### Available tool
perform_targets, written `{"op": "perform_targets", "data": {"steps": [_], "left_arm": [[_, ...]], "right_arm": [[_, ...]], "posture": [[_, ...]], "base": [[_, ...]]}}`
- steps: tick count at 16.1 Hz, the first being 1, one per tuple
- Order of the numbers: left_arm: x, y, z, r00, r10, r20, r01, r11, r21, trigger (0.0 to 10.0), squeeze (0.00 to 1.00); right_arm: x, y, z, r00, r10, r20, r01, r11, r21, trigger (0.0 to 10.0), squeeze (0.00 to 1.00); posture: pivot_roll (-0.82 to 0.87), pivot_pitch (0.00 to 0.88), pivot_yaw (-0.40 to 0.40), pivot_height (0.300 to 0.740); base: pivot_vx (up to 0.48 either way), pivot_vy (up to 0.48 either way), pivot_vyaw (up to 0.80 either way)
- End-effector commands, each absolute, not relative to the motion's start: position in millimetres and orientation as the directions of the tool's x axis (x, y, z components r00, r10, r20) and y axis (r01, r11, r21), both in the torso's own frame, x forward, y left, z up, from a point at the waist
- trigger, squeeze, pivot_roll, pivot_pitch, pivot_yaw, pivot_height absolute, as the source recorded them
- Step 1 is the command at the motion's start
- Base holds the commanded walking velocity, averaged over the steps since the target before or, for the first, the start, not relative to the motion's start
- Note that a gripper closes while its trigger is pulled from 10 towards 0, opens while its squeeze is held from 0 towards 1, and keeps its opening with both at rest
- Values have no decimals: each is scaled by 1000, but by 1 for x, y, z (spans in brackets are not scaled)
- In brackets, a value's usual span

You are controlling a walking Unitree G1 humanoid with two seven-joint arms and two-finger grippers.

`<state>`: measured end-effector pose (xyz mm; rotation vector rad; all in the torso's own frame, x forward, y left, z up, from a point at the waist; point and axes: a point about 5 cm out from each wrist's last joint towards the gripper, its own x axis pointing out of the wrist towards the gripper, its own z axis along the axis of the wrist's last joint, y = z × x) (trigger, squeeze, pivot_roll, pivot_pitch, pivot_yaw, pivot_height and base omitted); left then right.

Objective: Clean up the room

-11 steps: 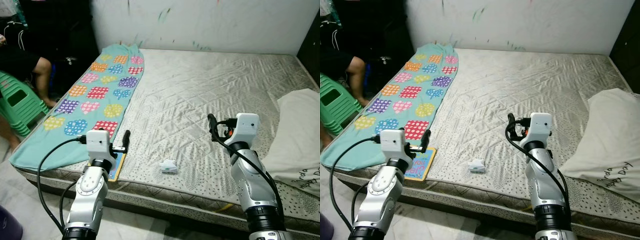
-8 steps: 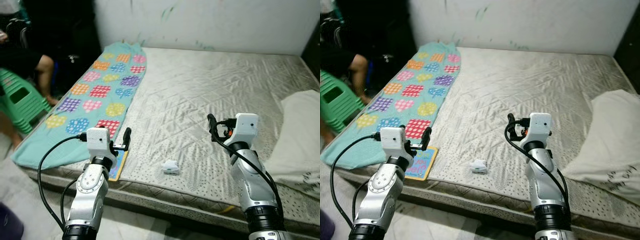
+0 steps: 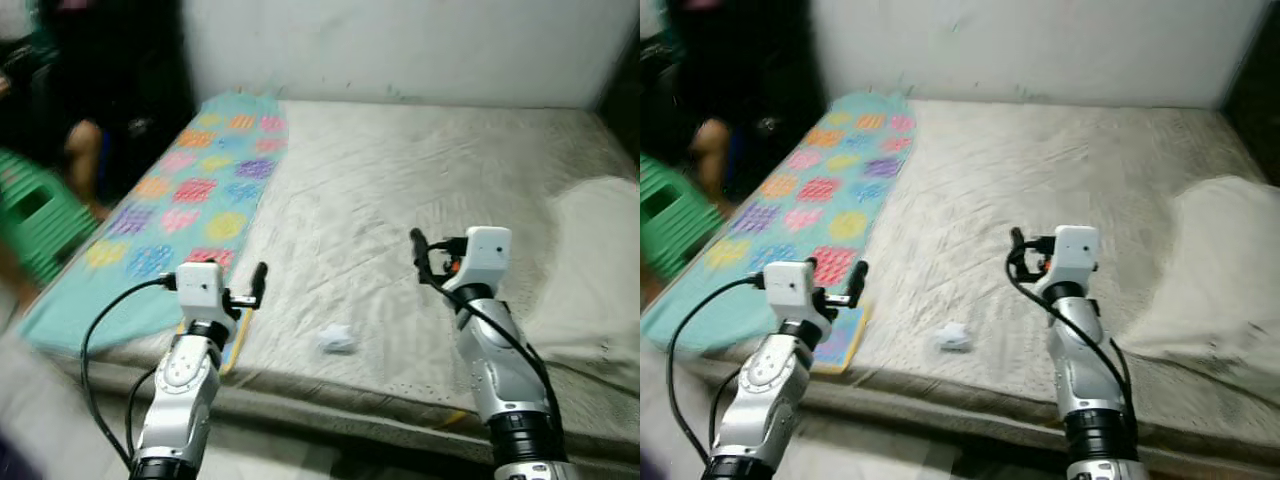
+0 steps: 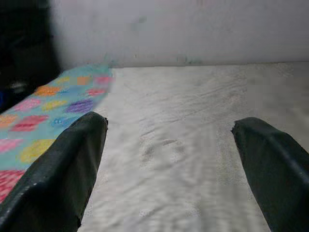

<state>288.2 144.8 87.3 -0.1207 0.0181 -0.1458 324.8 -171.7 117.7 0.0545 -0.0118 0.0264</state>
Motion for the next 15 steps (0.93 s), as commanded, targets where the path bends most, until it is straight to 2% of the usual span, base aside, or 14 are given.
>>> {"op": "perform_targets", "data": {"steps": [1,4,12,15], "left_arm": [[289,143,90,988,-157,-2,156,978,-141,10000,0],[289,143,87,989,-149,-22,144,978,-152,10000,0],[289,141,88,987,-160,-17,155,976,-155,10000,0],[288,140,89,985,-171,-2,169,973,-158,10000,0]], "right_arm": [[325,-173,116,1000,16,4,-16,998,62,10000,0],[325,-174,116,1000,16,3,-16,998,61,10000,0],[325,-175,116,1000,16,2,-16,998,58,10000,0],[326,-175,116,1000,16,1,-16,998,56,10000,0]], "posture": [[-66,19,48,740],[-66,19,48,740],[-68,24,44,740],[-69,23,44,740]], "base": [[0,0,0],[0,0,0],[0,437,0],[0,0,0]]}}
